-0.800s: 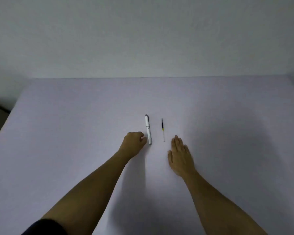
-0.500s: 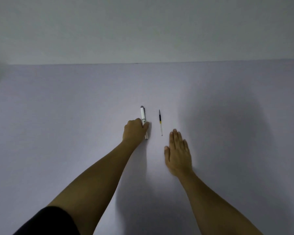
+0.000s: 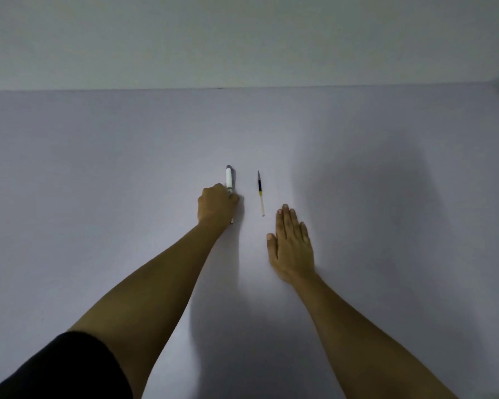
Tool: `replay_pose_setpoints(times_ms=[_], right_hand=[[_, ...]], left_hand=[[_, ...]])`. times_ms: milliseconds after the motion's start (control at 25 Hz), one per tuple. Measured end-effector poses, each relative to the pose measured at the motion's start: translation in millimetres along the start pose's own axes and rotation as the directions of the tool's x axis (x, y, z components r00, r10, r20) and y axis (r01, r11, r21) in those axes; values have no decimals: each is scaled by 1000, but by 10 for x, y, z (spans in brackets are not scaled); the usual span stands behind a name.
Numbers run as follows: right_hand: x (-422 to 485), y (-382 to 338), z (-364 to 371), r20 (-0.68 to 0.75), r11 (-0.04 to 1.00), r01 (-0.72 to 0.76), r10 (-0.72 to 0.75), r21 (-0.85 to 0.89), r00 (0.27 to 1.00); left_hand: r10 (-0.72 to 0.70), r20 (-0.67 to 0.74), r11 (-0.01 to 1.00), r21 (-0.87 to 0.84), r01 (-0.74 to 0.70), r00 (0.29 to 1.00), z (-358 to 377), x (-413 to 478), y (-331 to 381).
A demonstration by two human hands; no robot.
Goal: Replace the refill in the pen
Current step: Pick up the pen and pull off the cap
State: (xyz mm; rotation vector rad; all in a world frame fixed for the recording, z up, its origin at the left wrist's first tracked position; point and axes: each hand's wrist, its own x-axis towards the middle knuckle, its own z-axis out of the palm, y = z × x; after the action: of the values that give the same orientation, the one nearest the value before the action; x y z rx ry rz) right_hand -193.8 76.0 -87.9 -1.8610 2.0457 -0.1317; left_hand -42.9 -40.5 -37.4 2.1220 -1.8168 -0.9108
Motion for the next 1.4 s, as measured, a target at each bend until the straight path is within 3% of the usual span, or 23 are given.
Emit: replay_pose_setpoints(times_ms=[80,160,240,320,400,600,880,1080,1280,1400], right_hand=[[9,-13,-107,27,994,-5,2,111,1000],[64,-48,-300,-67,957,15,4,288,998],[156,-132,-550,-119,836,-2,81,549,990],[236,-250,-771,-6,677,-70,109,733,994],[239,-360,-875,79,586,-98,58,805,995],[132,-497,-858,74,537,-92,54,839,996],[51,-511,-824,98,399,-121,76,909,992],[17,-485,-793,107,319,-146,135,936,985],[-25,-293,-658,112,327,-190,244,926,963],[-37,-228,-496,144,519,-270,270,811,952]], left_hand=[[43,0,998,-37,-43,999,-100,-102,-36],[119,14,989,-91,-117,993,-252,-249,-90],[263,26,962,-85,-260,964,-420,-406,-178],[411,69,911,-56,-408,909,-542,-532,-266],[506,123,862,-53,-504,854,-585,-626,-338],[532,73,846,-85,-526,844,-463,-754,-418],[565,-173,825,131,-549,807,-464,-782,-390],[546,-189,837,154,-525,816,-451,-784,-405],[487,-60,873,16,-487,871,-382,-749,-590],[355,-61,926,-117,-360,933,-325,-785,-723]])
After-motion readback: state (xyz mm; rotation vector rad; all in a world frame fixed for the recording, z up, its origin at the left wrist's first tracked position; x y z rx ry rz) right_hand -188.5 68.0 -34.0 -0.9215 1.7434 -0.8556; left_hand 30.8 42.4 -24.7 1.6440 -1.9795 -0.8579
